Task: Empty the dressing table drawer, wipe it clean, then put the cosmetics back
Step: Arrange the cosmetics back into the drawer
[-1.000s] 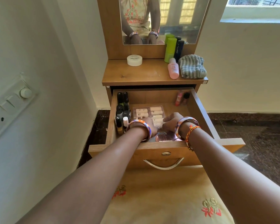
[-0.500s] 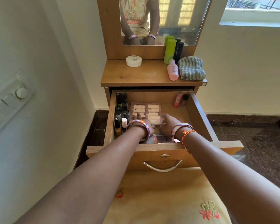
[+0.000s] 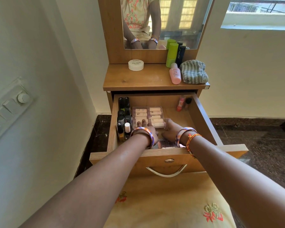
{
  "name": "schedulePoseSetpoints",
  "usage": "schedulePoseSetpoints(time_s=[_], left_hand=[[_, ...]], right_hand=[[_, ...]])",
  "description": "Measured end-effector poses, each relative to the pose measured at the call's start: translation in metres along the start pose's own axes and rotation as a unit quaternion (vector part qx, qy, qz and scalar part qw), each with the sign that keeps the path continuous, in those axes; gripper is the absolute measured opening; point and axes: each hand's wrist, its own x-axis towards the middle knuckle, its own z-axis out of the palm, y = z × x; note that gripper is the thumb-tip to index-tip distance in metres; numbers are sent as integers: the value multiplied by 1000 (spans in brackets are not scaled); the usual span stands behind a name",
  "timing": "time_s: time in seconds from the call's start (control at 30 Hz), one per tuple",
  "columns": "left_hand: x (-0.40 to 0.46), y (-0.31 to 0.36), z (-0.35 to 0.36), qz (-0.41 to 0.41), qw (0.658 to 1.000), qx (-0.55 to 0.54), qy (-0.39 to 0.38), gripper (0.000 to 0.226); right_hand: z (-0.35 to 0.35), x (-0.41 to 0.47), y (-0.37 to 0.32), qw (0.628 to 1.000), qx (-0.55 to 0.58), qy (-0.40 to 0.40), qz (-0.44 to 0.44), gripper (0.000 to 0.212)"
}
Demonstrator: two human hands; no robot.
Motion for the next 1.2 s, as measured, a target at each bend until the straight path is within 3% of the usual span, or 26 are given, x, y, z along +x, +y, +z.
schedulePoseSetpoints(time_s=[0.13,0.33,0.57,0.63,0.73,0.93,1.1,1.2], left_hand=[[-5,1,-6,4,1000,-4,-5,57],[-6,3,-5,4,1000,2,-6,58],[-2,5,-3,3,1000,12,-5,55],[-1,4,-3,6,1000,-1,14,53],[-4,2,-7,42,995,-25,87,40],[-15,7,-48,133,961,-49,236,23],[6,6,-100,166,929,-67,324,24],[30,5,-127,166,909,-62,377,43]], right_hand=[[-1,5,-3,999,-7,30,18,55],[-2,11,-5,997,59,-32,36,72],[-5,6,-3,997,73,-24,26,69],[-5,3,-6,999,28,-13,21,67],[-8,-6,-9,995,-66,68,-8,59],[-38,-14,-26,942,-74,287,-158,43],[-82,-2,-44,916,-61,347,-192,42],[-108,19,-49,907,-67,366,-195,44]])
